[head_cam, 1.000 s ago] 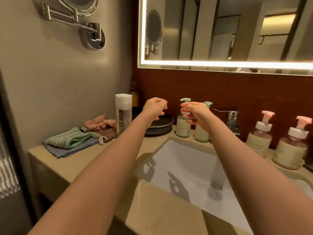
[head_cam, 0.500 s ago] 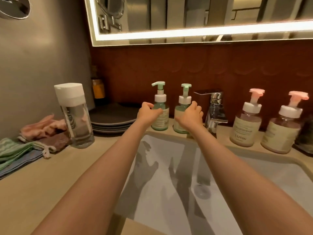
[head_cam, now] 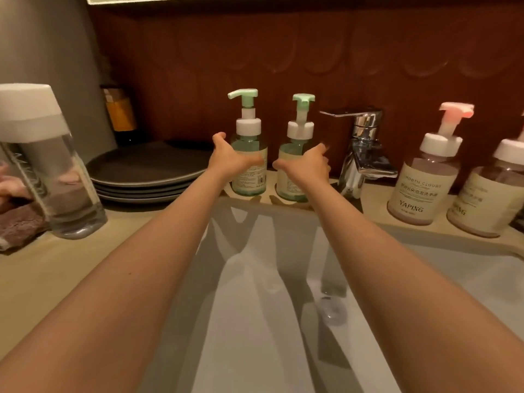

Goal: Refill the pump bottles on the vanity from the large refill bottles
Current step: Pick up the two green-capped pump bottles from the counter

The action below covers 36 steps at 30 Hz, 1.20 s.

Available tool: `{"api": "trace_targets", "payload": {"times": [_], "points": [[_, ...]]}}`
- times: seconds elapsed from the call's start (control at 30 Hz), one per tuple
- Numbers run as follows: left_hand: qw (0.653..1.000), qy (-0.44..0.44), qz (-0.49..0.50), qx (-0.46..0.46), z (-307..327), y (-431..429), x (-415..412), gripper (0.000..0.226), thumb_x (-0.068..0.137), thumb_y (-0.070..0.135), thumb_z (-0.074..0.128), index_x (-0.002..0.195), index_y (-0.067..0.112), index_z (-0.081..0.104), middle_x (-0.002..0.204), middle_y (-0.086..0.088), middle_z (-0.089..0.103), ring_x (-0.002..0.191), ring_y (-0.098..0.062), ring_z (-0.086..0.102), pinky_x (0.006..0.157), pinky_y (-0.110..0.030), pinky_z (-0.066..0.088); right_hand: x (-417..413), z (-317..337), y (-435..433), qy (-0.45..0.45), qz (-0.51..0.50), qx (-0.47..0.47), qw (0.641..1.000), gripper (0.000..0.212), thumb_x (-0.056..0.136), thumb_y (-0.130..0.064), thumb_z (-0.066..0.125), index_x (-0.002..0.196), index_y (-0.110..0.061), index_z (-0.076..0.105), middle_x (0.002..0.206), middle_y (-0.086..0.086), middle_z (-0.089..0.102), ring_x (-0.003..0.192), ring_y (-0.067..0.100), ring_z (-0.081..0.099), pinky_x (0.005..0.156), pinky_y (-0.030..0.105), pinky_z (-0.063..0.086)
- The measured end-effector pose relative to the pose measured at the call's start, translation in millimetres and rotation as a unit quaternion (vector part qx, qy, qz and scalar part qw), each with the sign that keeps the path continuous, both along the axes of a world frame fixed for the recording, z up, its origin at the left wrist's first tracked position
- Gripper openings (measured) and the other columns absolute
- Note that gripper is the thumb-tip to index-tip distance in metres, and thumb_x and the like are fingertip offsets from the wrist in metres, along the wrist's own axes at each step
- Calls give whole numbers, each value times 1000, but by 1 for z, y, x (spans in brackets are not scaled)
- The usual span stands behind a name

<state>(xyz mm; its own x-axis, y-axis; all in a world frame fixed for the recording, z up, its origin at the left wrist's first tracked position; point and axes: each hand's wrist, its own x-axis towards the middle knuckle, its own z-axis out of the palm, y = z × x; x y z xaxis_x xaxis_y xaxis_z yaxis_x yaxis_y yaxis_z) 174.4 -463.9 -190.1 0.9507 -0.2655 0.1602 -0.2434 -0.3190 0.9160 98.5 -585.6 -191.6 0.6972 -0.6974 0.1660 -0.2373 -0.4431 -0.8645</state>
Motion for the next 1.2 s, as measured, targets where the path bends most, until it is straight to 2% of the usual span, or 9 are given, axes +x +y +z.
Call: {"api": "trace_targets", "payload": {"times": [0.13,0.27,0.37,0.5,0.63,0.7,0.87,1.03,1.2], "points": [[1000,-8,8,20,-7,-3,6,99,71,22,80,145,13,14,142,-10,40,131,-28,41,105,-45,37,9,-7,-2,-1,-28,-9,1000,96,73,-33,77,145,-8,17,144,14,36,132,33,35,106,48,35],[997,-45,54,40,-5,-2,6,95,67,29,83,143,12,27,141,-7,45,130,-26,44,102,-42,40,10,-7,-5,-18,-36,-13,999,80,71,-31,78,134,-7,35,135,11,44,126,29,42,101,44,42],[994,-63,67,55,-8,0,0,95,65,35,83,142,12,32,139,-6,47,129,-24,45,100,-39,41,4,-7,-3,-27,-46,-2,999,78,72,-30,78,133,-6,36,134,13,43,126,30,41,102,43,41],[993,-88,63,52,-4,13,-16,73,66,34,83,128,15,50,124,-3,58,116,-20,55,84,-29,43,-10,-3,7,-24,-48,9,998,91,71,-29,79,141,-5,26,142,14,34,130,31,38,104,47,38],[989,-113,71,67,7,35,-34,83,60,38,85,128,15,45,125,-3,53,116,-19,52,88,-33,44,-28,8,19,-74,-28,21,997,84,71,-28,79,137,-8,30,139,11,37,125,28,42,97,38,41],[989,-109,80,61,13,48,-46,82,59,36,86,126,14,42,124,-3,52,114,-19,52,84,-30,43,-39,22,30,-90,0,20,996,81,71,-28,79,135,-10,31,137,9,39,123,25,44,91,34,41],[987,-105,114,41,35,87,-83,78,67,33,82,125,12,34,109,3,45,110,-18,49,81,-28,39,-60,46,67,-92,53,24,994,82,70,-30,80,133,-10,32,134,8,42,121,25,46,90,34,42],[981,-102,160,44,41,136,-116,81,67,35,81,127,10,32,125,-7,49,118,-25,49,90,-34,42,-74,47,109,-74,103,27,992,82,68,-28,81,132,-8,34,132,9,46,119,26,48,89,35,44],[969,-106,216,61,36,198,-142,81,65,35,83,123,10,33,123,-8,50,116,-26,49,91,-38,42,-84,44,163,-58,177,19,982,83,67,-28,82,132,-8,34,132,9,47,121,27,47,96,40,44]]}}
